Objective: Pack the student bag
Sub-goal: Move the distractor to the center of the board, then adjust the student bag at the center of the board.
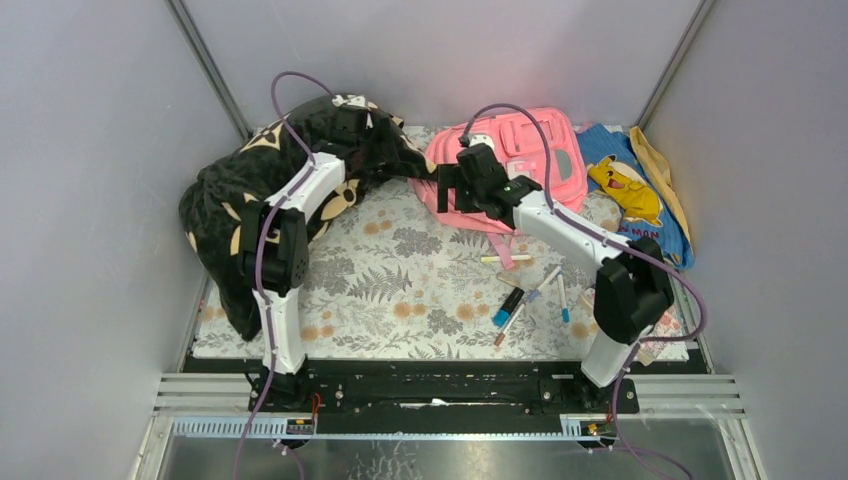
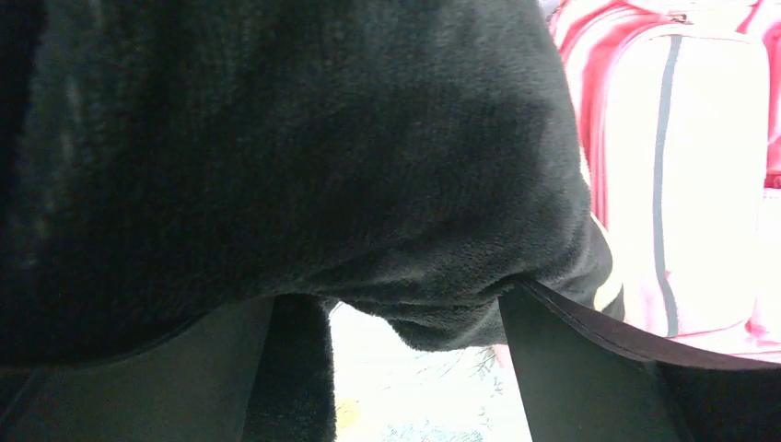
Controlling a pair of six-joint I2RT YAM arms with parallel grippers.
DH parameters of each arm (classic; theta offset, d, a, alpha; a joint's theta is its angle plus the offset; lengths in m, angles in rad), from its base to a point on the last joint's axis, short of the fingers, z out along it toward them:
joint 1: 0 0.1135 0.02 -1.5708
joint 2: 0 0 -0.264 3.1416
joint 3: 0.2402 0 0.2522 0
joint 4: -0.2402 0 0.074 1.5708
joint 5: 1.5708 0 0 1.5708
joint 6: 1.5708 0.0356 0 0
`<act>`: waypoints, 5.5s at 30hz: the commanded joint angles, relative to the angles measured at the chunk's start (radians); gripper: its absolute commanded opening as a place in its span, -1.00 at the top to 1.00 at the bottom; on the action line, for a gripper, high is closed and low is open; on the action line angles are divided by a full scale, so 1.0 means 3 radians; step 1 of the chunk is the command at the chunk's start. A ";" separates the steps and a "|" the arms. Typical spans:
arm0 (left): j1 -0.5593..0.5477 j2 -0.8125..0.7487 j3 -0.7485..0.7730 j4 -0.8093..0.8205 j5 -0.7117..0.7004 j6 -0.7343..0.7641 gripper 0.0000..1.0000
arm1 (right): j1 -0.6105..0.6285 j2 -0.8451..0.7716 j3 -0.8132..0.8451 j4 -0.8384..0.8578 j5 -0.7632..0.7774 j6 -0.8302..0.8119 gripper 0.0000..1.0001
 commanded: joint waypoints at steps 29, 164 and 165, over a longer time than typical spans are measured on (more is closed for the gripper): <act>0.0101 -0.2176 -0.1492 -0.0038 0.0594 -0.0893 -0.97 | 0.0044 0.1974 0.1584 0.0166 0.0523 -0.1462 0.99; -0.0106 -0.1795 -0.1805 0.0245 0.1429 -0.0930 -0.97 | 0.0125 0.0339 -0.0049 0.0387 0.0024 -0.0874 1.00; -0.0124 -0.1814 -0.1763 0.0240 0.1439 -0.0933 -0.97 | 0.0119 0.0231 -0.0046 0.0396 0.0077 -0.0895 1.00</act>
